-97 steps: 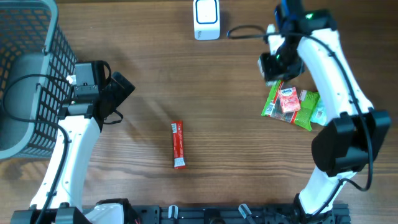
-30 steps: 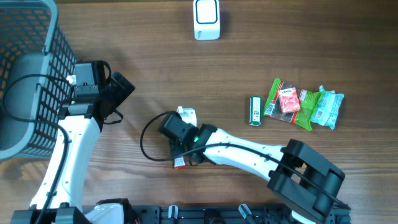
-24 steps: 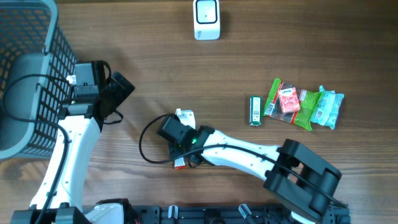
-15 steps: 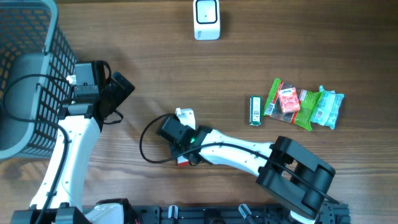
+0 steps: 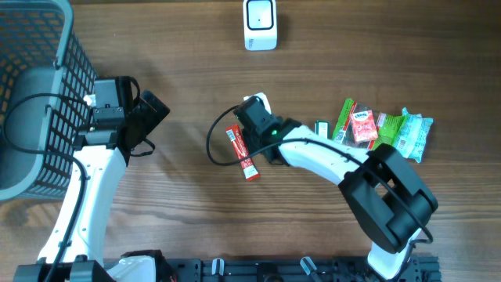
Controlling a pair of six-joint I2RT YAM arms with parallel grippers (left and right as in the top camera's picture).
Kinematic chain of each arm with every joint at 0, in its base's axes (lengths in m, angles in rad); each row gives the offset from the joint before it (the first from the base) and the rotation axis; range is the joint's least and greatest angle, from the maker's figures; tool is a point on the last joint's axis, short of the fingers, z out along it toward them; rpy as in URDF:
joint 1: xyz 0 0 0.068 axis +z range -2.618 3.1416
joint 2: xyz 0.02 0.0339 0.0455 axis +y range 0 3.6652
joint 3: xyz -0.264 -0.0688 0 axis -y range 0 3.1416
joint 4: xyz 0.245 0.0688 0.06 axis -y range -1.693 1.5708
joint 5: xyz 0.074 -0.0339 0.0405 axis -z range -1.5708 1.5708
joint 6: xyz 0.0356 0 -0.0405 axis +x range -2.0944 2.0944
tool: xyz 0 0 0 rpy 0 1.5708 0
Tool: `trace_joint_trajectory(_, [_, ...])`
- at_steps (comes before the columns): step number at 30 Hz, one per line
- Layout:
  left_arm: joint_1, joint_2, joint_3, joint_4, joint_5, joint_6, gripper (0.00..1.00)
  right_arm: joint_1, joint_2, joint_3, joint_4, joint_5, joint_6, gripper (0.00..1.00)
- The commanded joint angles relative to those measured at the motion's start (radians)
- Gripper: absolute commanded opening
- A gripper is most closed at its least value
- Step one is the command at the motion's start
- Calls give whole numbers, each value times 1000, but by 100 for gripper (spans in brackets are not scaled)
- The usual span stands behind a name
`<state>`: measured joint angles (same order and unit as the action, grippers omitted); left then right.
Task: Scan the item barcode
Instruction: 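Move the right gripper to the red stick packet and grasp it, then lift the red stick packet and turn it in the right gripper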
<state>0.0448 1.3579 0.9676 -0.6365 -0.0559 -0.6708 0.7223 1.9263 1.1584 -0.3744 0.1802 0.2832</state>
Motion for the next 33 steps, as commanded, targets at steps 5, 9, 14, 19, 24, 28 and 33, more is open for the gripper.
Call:
trace_joint_trajectory(5, [-3,3,1,3,-17,11,100,-18,-153,100,-215,-340,-123,47])
trace_joint_trajectory(9, [-3,3,1,3,-17,11,100,3,-134,80,-318,-339,-127,47])
trace_joint_trajectory(14, [-3,3,1,3,-17,11,100,27,-83,63,-345,-332,-136,47])
trace_joint_trajectory(19, [-3,3,1,3,-17,11,100,84,-7,63,-346,-248,-152,46])
trace_joint_trajectory(24, [-3,3,1,3,-17,11,100,101,23,64,-341,-141,-145,34])
trace_joint_trajectory(28, [-3,3,1,3,-17,11,100,90,23,64,-342,-114,-119,29])
trace_joint_trajectory(33, [-3,3,1,3,-17,11,100,90,23,64,-343,-114,-127,27])
